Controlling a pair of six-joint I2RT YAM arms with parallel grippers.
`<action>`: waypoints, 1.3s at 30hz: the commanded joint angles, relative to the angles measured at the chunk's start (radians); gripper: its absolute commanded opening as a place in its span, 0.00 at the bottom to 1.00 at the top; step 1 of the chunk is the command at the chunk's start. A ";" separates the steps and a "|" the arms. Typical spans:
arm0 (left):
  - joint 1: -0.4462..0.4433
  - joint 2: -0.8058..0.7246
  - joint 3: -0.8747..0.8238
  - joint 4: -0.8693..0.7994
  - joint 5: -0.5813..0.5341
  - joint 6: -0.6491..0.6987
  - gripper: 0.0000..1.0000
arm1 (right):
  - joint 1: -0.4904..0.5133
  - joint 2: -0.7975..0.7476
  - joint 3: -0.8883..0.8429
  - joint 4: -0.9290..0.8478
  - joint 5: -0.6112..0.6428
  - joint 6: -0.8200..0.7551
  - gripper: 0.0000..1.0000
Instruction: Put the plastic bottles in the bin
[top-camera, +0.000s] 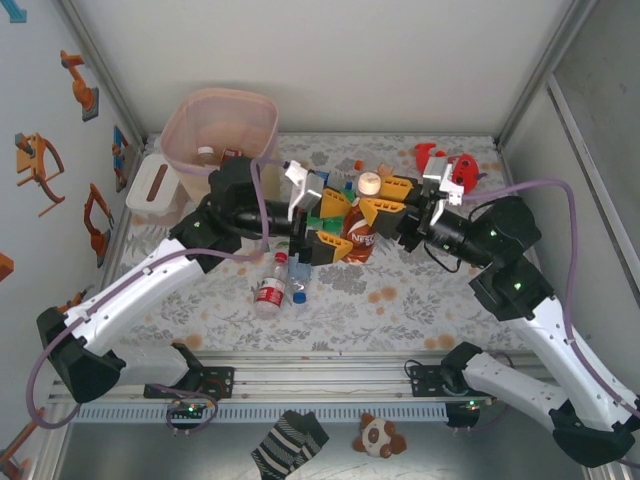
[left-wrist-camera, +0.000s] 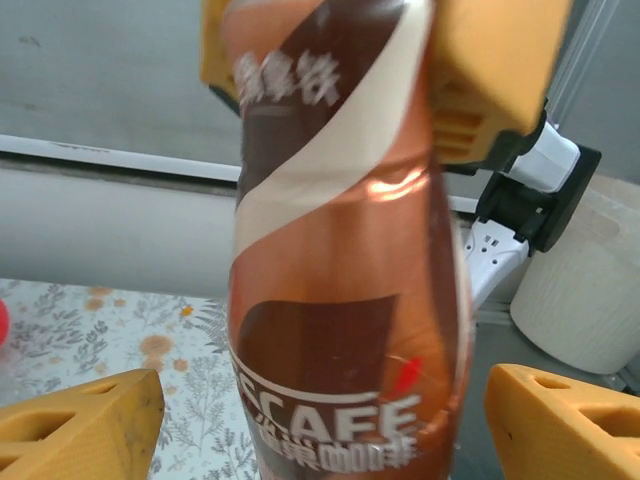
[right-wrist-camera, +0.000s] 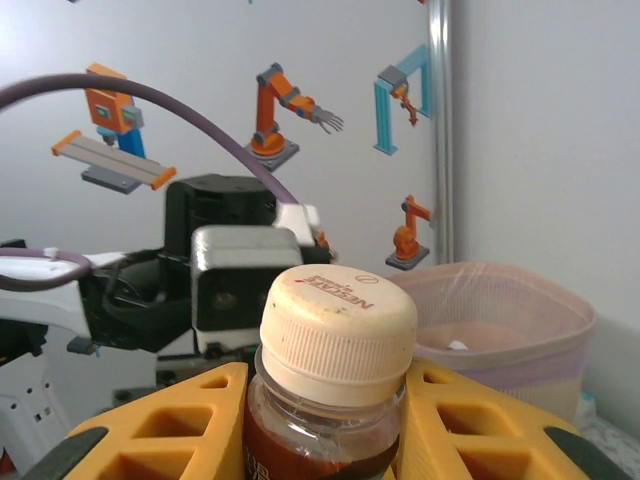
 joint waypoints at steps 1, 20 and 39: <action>-0.027 0.018 0.031 0.074 0.075 -0.028 0.78 | 0.017 -0.011 0.007 0.106 -0.063 0.014 0.25; -0.056 0.030 0.072 0.057 0.120 -0.001 0.47 | 0.032 -0.025 0.033 0.059 -0.057 -0.026 0.41; 0.012 -0.008 0.209 -0.262 -0.598 0.095 0.45 | 0.032 -0.121 0.055 -0.151 0.155 -0.124 0.68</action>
